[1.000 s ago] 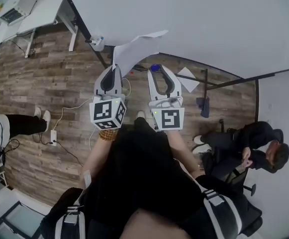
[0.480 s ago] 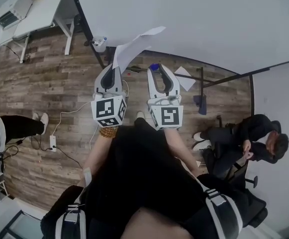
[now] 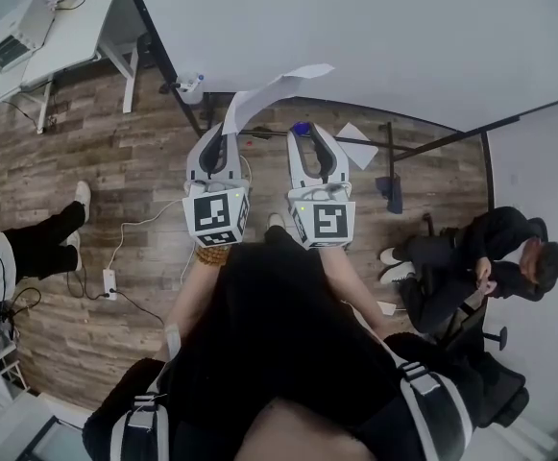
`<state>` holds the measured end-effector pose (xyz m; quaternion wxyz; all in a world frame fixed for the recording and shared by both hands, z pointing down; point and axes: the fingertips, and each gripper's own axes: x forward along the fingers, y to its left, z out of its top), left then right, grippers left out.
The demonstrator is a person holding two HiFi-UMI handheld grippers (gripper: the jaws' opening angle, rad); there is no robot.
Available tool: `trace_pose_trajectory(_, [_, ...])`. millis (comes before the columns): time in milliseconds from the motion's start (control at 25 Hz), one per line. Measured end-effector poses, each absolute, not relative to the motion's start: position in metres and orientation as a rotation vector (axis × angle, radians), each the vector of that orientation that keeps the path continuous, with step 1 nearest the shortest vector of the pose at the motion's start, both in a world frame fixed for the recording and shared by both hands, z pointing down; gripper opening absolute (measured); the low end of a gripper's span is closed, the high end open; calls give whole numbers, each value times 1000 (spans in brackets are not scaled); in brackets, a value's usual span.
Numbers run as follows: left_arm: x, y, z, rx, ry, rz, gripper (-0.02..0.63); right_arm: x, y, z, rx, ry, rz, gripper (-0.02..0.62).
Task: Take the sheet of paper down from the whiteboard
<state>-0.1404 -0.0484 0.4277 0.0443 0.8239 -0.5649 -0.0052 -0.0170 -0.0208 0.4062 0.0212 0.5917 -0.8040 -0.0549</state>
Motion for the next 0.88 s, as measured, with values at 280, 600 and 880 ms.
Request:
trace_pose_trajectory(280, [-144, -54, 429, 2515, -1724, -4, 8, -21, -25, 404, 1833, -2499, -158, 114])
trace_pose_trajectory(600, [-146, -56, 430, 2503, -1714, -10, 8, -17, -25, 405, 1851, -2485, -146, 114])
trace_pose_trajectory(880, [-151, -62, 429, 2493, -1709, -26, 8, -19, -31, 405, 1860, -2467, -152, 112])
